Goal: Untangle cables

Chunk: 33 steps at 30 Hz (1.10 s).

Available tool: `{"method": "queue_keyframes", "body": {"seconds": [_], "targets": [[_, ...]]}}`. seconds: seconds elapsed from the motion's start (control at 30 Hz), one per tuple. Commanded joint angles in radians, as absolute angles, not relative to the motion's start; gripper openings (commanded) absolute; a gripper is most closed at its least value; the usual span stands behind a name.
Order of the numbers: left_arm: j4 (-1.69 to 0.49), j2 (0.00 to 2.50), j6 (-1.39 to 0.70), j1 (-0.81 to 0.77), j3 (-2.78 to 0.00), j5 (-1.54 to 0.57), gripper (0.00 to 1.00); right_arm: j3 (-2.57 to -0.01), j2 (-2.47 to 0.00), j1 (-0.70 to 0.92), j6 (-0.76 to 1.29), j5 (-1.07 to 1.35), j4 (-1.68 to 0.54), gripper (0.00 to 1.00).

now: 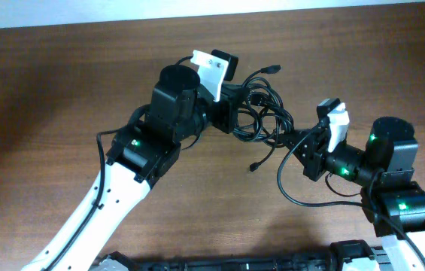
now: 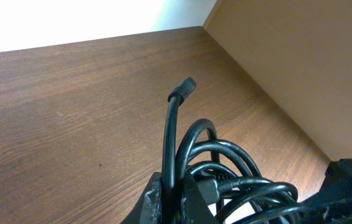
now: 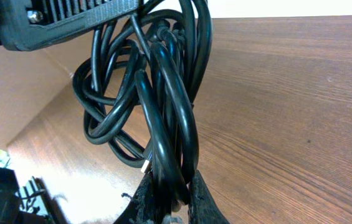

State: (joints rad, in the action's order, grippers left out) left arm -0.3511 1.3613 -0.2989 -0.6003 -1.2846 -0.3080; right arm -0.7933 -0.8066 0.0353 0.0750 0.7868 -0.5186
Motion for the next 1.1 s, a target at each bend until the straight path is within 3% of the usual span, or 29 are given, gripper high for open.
{"method": "queue_keyframes", "body": {"seconds": [0.0, 0.23, 0.63, 0.9, 1.07], "targets": [[-0.344, 1.331, -0.340, -0.601, -1.293, -0.240, 0.00, -0.804, -0.797, 0.038, 0.067, 0.849, -0.525, 0.04], [-0.423, 1.331, -0.630, -0.601, -1.293, 0.097, 0.00, -0.804, -0.797, 0.038, 0.056, 0.981, -0.534, 0.04], [-0.562, 1.331, -0.775, -0.601, -1.293, 0.264, 0.00, -0.804, -0.797, 0.038, 0.056, 1.145, -0.483, 0.04], [-0.609, 1.331, -1.091, -0.594, -1.293, 0.319, 0.00, -0.804, -0.797, 0.038, 0.060, 1.135, -0.496, 0.04], [-0.621, 1.331, -1.213, -0.590, -1.293, 0.314, 0.00, -0.804, -0.797, 0.038, 0.121, 0.990, -0.551, 0.04]]}}
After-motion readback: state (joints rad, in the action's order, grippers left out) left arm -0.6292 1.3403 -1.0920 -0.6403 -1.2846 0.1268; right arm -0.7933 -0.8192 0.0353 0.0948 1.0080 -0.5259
